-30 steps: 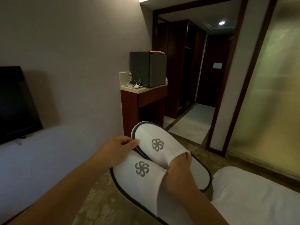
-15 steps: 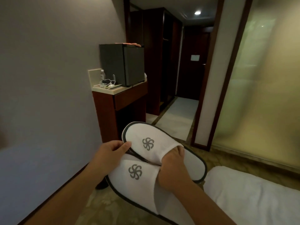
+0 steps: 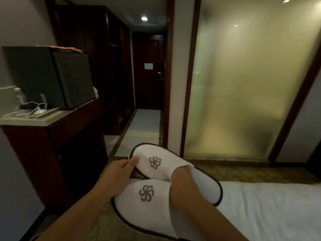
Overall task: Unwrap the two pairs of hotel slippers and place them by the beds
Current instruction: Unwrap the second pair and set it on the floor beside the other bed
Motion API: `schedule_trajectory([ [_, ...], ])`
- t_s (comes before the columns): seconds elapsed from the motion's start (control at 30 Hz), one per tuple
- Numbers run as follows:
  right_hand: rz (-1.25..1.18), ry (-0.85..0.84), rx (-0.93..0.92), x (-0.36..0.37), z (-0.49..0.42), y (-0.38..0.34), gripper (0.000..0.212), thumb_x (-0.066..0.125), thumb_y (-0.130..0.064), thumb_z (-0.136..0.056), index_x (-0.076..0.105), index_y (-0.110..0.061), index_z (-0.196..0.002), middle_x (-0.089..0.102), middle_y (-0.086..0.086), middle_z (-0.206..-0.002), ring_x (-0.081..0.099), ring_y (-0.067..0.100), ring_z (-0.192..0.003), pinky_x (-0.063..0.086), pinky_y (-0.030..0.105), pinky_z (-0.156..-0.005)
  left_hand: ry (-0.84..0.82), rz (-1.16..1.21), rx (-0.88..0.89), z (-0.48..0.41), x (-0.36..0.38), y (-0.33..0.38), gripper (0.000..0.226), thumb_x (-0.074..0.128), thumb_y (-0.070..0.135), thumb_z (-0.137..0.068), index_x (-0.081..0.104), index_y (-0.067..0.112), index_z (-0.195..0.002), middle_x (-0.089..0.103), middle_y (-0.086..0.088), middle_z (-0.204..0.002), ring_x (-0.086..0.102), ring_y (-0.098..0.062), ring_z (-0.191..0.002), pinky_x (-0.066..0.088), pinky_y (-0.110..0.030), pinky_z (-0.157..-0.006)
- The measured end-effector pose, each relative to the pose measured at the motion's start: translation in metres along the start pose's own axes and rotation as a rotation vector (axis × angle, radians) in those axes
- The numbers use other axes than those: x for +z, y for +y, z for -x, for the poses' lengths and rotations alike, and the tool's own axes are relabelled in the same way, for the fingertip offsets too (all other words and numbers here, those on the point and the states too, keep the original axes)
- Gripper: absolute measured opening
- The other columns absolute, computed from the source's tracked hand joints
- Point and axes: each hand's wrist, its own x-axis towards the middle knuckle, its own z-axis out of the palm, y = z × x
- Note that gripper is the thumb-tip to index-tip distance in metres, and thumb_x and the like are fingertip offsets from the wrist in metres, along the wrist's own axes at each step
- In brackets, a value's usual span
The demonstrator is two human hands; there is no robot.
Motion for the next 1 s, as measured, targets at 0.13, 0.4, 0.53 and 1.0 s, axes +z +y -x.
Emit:
schedule_trajectory([
  [0.13,0.219,0.126,0.136,0.01,-0.049,0.027,0.033,0.037,-0.023,-0.1,0.045,-0.018,-0.132,0.049,0.01,-0.138,0.042,0.025,-0.125,0.031,0.031,-0.102,0.001,0.018,0.031,-0.061,0.025,0.01,0.056,0.047,0.06,-0.089,0.074,0.015,-0.069,0.073,-0.003,-0.064,0.069,-0.018,-0.062,0.058,-0.042,-0.069],
  [0.4,-0.353,0.537,0.358,-0.018,-0.16,0.058,0.011,0.064,-0.025,-0.085,0.055,-0.021,-0.082,0.056,0.007,-0.108,0.056,0.023,-0.087,0.045,0.037,-0.076,-0.028,0.139,0.003,-0.195,0.09,0.046,0.054,0.042,0.062,-0.089,0.071,0.021,-0.068,0.069,0.0,-0.058,0.066,-0.019,-0.063,0.044,-0.027,-0.054],
  [0.53,-0.454,0.558,0.305,-0.029,-0.234,0.082,0.015,0.068,-0.029,-0.082,0.058,-0.023,-0.091,0.063,0.007,-0.095,0.06,0.025,-0.081,0.042,0.027,-0.059,-0.06,0.141,-0.099,-0.27,0.122,0.063,0.046,0.038,0.064,-0.089,0.065,0.03,-0.074,0.066,0.005,-0.065,0.061,-0.016,-0.068,0.037,-0.025,-0.053],
  [1.0,-0.027,0.549,-0.033,-0.103,-0.428,0.163,0.025,0.046,-0.001,-0.082,0.059,-0.015,-0.098,0.059,0.007,-0.099,0.053,0.025,-0.098,0.042,0.039,-0.092,-0.115,0.108,-0.086,-0.497,0.236,0.102,0.055,0.051,0.061,-0.087,0.074,0.017,-0.063,0.07,0.005,-0.061,0.063,-0.016,-0.068,0.039,-0.026,-0.055],
])
